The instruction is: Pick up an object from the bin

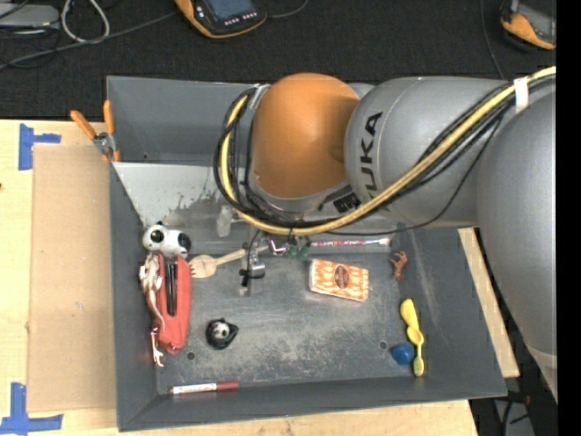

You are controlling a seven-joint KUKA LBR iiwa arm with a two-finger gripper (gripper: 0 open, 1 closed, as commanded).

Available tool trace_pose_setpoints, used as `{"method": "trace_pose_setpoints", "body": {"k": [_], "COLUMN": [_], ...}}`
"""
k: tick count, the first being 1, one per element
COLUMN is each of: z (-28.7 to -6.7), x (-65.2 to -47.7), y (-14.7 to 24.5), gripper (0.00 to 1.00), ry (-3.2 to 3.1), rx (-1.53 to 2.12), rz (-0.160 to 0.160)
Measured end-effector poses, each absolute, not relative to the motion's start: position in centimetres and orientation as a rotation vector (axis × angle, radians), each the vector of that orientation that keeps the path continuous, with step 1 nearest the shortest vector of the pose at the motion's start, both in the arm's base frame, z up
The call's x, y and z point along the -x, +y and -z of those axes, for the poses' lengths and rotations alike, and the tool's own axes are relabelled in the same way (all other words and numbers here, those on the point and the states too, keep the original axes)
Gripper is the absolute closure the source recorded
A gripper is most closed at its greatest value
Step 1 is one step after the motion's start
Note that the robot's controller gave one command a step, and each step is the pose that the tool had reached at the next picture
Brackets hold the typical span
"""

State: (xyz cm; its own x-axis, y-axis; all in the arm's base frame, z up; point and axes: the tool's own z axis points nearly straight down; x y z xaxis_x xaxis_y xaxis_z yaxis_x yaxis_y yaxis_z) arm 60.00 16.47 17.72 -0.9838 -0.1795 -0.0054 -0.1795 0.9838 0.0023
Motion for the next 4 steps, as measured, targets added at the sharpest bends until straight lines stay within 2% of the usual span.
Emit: {"method": "trace_pose_setpoints", "body": {"k": [1, 2, 3, 4], "z": [-17.7, -19.2, -17.7, -18.2], "x": [-60.7, -60.8, -61.5, -61.1], "y": [15.6, 17.3, 15.7, 16.4], "gripper": [0.0, 0.0, 0.0, 0.0], "ry": [3.122, 3.114, 3.104, 3.097], "rx": [0.335, 0.372, 0.472, 0.479], "rz": [-0.004, -0.007, -0.005, -0.009]}}
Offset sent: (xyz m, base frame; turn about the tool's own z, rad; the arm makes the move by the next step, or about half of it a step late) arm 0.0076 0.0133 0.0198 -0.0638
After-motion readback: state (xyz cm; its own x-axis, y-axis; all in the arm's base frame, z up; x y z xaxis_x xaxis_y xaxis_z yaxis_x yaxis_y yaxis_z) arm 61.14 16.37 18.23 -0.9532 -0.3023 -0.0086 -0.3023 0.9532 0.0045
